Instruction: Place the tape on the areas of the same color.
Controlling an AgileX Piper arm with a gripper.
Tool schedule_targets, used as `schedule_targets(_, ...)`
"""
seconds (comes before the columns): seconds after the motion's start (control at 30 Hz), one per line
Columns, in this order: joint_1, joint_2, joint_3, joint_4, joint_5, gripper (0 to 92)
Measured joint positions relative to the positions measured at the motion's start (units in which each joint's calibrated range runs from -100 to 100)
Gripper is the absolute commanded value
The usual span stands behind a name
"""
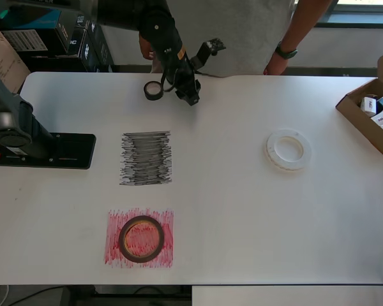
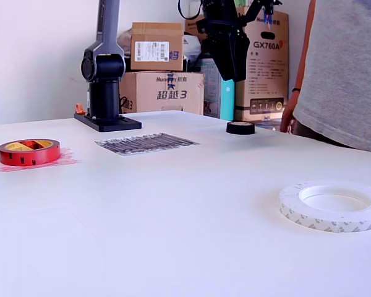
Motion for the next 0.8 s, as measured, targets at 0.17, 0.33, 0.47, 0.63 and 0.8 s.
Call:
schedule_targets(0.17,4.0,-6.5,8.3,-0.4,-6.1,45.5)
schedule_targets(0.33,6.7,-9.5,14.3,-0.4,-10.1,45.5)
schedule_targets(0.47,8.4,-9.6,17.6,-0.4,-11.3,45.5)
schedule_targets(0.63,10.9,-9.6,20.1,-3.2,-10.5,45.5)
schedule_targets(0.8,13.0,-9.6,21.0,-5.7,-8.2,45.5)
